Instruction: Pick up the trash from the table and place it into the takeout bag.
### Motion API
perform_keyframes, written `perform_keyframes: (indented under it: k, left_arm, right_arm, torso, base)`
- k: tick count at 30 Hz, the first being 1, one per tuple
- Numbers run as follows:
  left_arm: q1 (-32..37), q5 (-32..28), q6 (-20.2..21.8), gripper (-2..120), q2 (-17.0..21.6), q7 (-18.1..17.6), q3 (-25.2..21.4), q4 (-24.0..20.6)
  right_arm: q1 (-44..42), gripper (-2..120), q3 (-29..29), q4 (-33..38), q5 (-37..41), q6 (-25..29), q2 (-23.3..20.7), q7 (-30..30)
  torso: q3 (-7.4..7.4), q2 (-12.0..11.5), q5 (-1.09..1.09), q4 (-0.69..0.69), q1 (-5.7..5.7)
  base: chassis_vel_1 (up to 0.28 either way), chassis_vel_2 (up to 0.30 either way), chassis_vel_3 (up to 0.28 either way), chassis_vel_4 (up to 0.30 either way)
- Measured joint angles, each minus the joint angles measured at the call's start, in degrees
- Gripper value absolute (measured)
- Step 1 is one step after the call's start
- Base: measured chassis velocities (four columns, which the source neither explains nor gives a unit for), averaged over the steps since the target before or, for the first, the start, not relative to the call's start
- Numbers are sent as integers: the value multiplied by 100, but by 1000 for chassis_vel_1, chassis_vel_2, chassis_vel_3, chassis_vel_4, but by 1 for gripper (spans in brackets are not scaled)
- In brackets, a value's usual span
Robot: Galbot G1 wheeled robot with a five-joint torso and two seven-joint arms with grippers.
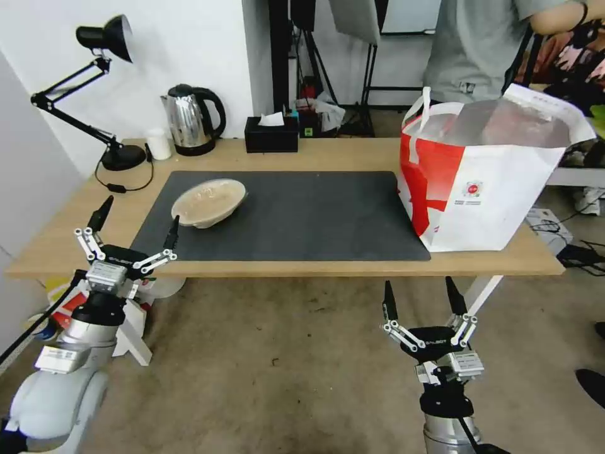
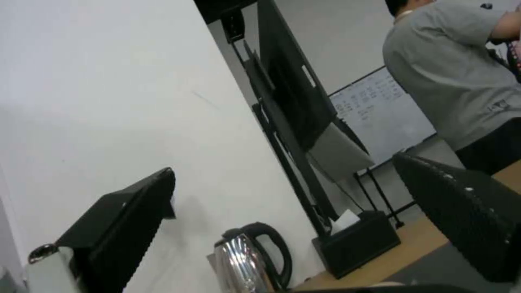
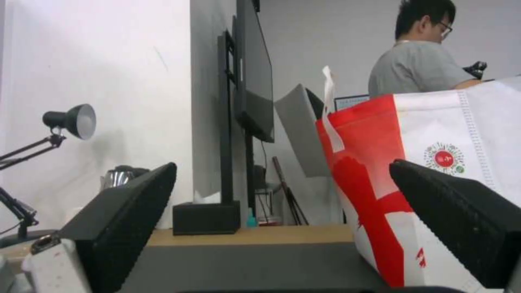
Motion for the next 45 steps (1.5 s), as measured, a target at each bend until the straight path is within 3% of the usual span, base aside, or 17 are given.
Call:
perform_keyframes:
  k: [12,21,32,37,45]
  left_arm:
    - [-125,-174,118,100,661,207,-205,230]
    - [-360,-254,145,100,1447,455,-389,624]
    - [-798,67,-119,100,2406,845,-347,1416]
    - [-991,323,-302,100,2604,966,-286,1797]
    - [-1181,916,-719,100,2556,1109,-215,2189]
  right_arm:
    - [0,100,0,0,1,0,0,0]
    - [0,100,0,0,0,0,-1,0]
    - [0,100,0,0,0,0,0,0]
    - [0,100,0,0,0,0,0,0]
    - [0,100,0,0,0,0,0,0]
  torso:
    - [0,0,-1,0,0]
    - [0,0,0,0,-1]
    - [-1,0,0,-1,-1]
    - [0,0,0,0,-1]
    - [0,0,-1,1,-1]
  base:
    - [0,0,0,0]
    - [0,0,0,0]
    - [0,0,0,0]
    - [0,0,0,0]
    - [0,0,0,0]
